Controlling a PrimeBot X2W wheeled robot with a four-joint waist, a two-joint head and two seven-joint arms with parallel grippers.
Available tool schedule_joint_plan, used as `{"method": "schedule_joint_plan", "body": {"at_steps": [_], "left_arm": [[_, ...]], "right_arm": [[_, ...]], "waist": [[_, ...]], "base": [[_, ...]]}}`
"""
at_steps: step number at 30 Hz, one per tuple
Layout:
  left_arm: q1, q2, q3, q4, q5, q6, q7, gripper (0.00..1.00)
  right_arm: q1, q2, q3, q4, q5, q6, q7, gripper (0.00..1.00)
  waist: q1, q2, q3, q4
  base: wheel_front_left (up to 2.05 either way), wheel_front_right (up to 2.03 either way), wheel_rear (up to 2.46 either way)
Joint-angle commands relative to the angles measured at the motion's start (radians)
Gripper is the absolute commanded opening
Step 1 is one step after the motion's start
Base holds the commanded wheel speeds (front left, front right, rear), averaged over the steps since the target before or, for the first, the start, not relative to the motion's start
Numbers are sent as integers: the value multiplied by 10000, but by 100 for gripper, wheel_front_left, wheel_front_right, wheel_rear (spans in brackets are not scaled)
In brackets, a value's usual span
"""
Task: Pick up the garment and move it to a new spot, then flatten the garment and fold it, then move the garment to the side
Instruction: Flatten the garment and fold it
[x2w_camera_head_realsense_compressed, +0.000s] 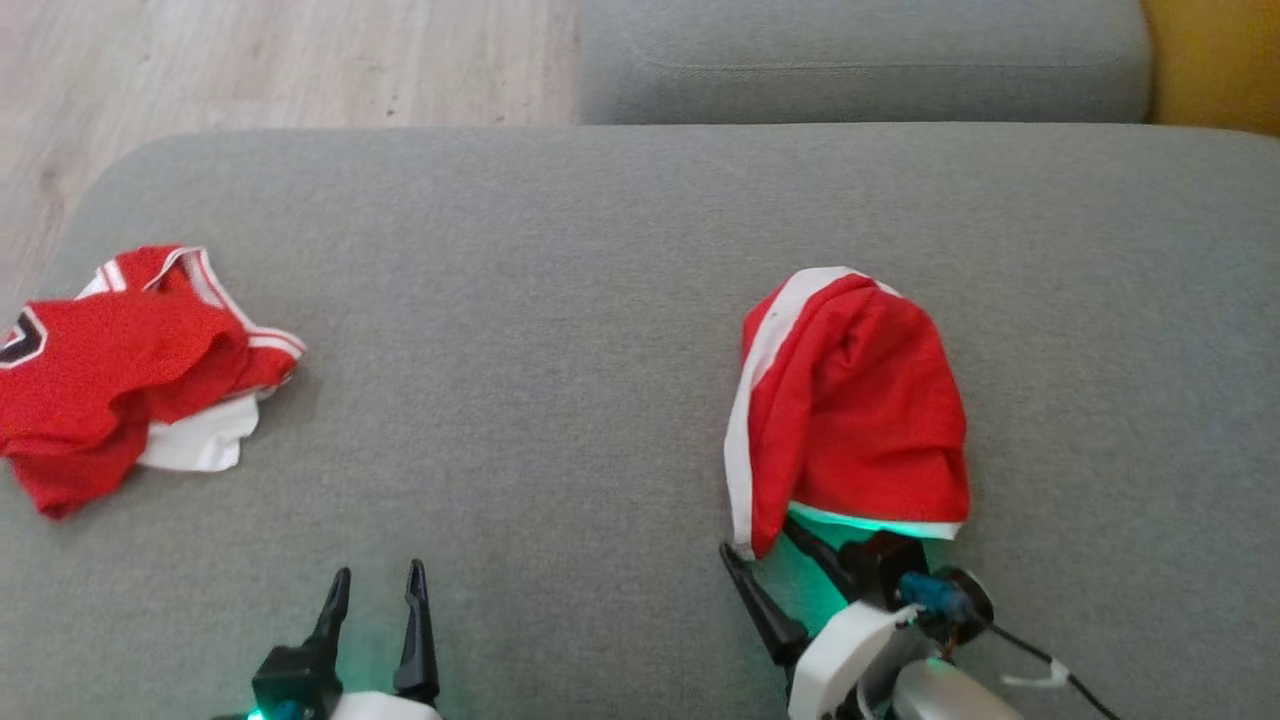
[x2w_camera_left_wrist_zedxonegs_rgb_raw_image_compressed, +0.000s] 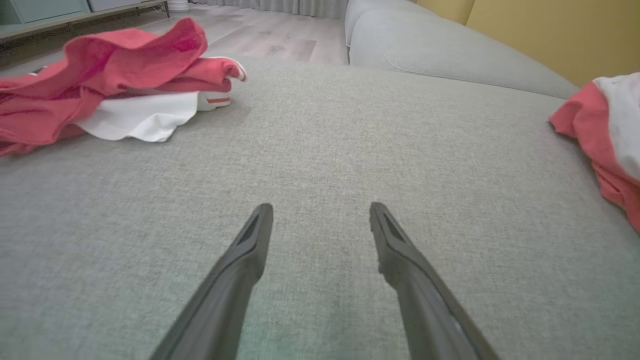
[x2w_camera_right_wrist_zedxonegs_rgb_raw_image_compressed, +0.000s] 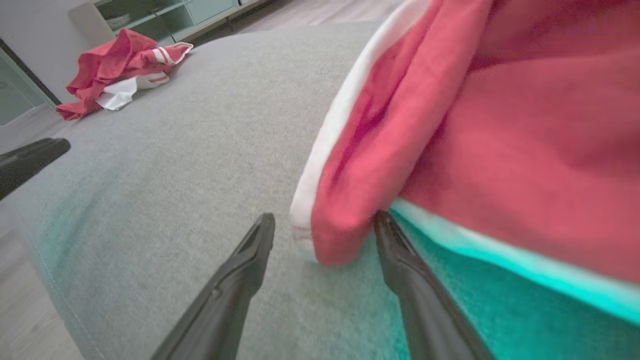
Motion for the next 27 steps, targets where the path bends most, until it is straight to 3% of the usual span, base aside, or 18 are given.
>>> {"method": "schedule_joint_plan", "body": {"at_steps": [1,3,4,5,6,7,8,16,22,27], "left_arm": [[-236,12,369,-225,-22,26,-55,100],[-245,11,354,-225,-41,29,-55,100],[-246,11,345,-221,-61,37,-55,100],[-246,11,338,-221,-74,40,-55,100],[-246,11,332,-219,-84,41,-55,100],[-247,11,327,-214,-98,41,-55,100],[-247,11,321,-207,-110,44,-55,100],[-278,11,336,-222,-194,68,-55,100],[-349,11,195,-128,-232,7,-55,100],[-380,11,-213,58,-338,-58,-55,100]], "right_arm": [[-379,53,89,-213,33,-7,-67,100],[-393,53,57,-213,37,-7,-67,97],[-394,53,55,-216,33,-7,-67,89],[-390,53,58,-219,39,-7,-67,74],[-387,53,53,-223,41,-7,-67,41],[-382,53,52,-225,47,-7,-67,26],[-372,53,42,-227,80,-7,-67,0],[-691,53,-635,-1334,69,-7,-67,0],[-2377,11,-1118,-2051,-376,-7,-67,0],[-4649,-188,-1185,-2214,-738,-7,-67,0]], "waist": [[0,-1,98,139],[0,-1,135,218],[0,-1,147,242],[0,-1,156,260],[0,-1,164,274],[0,-1,172,281],[0,-1,174,282],[0,-1,152,180],[0,-1,59,303],[0,-1,-160,928]], "base": [[0,0,0],[0,0,0],[0,0,0],[0,0,0],[0,0,0],[0,0,0],[0,0,0],[0,0,0],[0,0,0],[0,0,0]]}}
